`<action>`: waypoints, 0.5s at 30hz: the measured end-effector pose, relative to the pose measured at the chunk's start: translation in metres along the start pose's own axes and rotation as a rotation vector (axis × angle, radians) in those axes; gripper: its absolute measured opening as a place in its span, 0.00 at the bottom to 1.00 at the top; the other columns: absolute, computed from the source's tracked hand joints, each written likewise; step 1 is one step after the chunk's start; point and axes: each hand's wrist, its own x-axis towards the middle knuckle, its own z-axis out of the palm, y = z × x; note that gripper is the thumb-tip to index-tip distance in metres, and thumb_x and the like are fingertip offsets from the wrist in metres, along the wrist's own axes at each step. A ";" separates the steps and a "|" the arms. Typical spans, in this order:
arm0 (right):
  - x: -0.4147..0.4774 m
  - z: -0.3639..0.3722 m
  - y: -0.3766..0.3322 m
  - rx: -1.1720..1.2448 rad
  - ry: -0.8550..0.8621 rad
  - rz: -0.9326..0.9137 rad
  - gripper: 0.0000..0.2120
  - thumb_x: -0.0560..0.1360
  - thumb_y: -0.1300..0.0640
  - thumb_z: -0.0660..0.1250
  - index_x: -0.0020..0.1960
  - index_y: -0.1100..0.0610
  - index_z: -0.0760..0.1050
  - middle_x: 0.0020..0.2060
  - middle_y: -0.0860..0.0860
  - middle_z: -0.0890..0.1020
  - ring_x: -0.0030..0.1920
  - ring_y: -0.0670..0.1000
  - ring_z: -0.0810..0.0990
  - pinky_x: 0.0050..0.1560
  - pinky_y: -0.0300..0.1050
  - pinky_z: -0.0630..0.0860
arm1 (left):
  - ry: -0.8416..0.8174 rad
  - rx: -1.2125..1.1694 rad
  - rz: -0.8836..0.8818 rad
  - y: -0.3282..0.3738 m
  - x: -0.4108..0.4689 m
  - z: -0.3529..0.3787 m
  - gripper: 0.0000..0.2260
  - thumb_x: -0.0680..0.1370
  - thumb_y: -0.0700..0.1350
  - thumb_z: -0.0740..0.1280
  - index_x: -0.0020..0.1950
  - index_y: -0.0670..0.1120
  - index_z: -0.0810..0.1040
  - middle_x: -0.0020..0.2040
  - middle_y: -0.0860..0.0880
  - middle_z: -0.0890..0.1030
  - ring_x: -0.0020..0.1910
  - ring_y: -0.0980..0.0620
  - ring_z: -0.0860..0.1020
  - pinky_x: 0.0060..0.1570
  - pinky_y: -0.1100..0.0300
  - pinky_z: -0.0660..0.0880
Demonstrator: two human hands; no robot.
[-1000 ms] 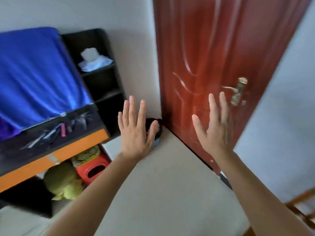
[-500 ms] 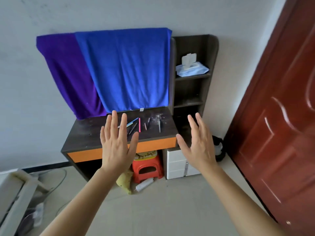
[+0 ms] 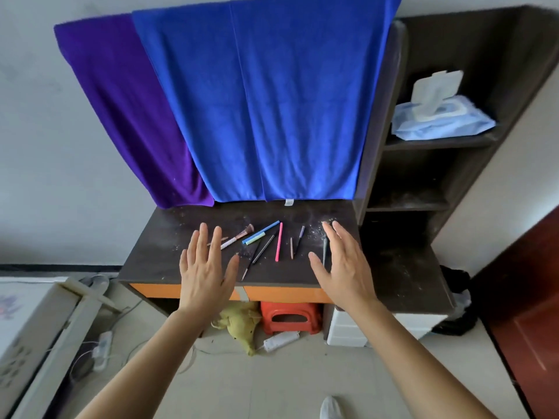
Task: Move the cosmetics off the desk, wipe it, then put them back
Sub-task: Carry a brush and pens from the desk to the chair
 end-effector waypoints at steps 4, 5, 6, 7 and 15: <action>0.058 0.033 0.016 0.023 -0.072 0.016 0.31 0.78 0.47 0.67 0.77 0.55 0.64 0.74 0.57 0.69 0.74 0.57 0.68 0.69 0.55 0.71 | -0.084 0.057 -0.069 -0.013 0.037 0.023 0.30 0.82 0.57 0.58 0.81 0.47 0.56 0.81 0.44 0.52 0.80 0.43 0.51 0.76 0.41 0.54; 0.068 0.043 0.017 0.034 -0.099 0.025 0.31 0.78 0.48 0.67 0.77 0.55 0.64 0.74 0.57 0.69 0.74 0.57 0.68 0.69 0.55 0.71 | -0.098 0.065 -0.083 -0.018 0.043 0.028 0.30 0.82 0.57 0.59 0.81 0.47 0.56 0.81 0.44 0.52 0.80 0.43 0.51 0.76 0.41 0.54; 0.075 0.052 0.017 0.045 -0.126 0.031 0.31 0.78 0.48 0.67 0.77 0.55 0.64 0.74 0.57 0.69 0.74 0.57 0.67 0.69 0.55 0.71 | -0.104 0.069 -0.088 -0.023 0.048 0.032 0.30 0.82 0.56 0.59 0.81 0.47 0.56 0.81 0.44 0.52 0.80 0.43 0.51 0.75 0.41 0.54; 0.084 0.063 0.016 0.053 -0.153 0.033 0.31 0.79 0.47 0.67 0.78 0.54 0.63 0.74 0.56 0.69 0.74 0.56 0.67 0.69 0.54 0.70 | -0.114 0.073 -0.092 -0.030 0.055 0.038 0.30 0.82 0.56 0.60 0.80 0.47 0.57 0.81 0.44 0.53 0.80 0.42 0.51 0.75 0.42 0.54; 0.130 0.143 0.004 0.028 -0.313 0.160 0.29 0.78 0.48 0.66 0.77 0.53 0.64 0.72 0.52 0.70 0.71 0.54 0.71 0.67 0.52 0.72 | -0.292 0.042 -0.069 -0.093 0.121 0.096 0.30 0.80 0.56 0.63 0.80 0.46 0.59 0.80 0.43 0.56 0.80 0.42 0.53 0.75 0.43 0.55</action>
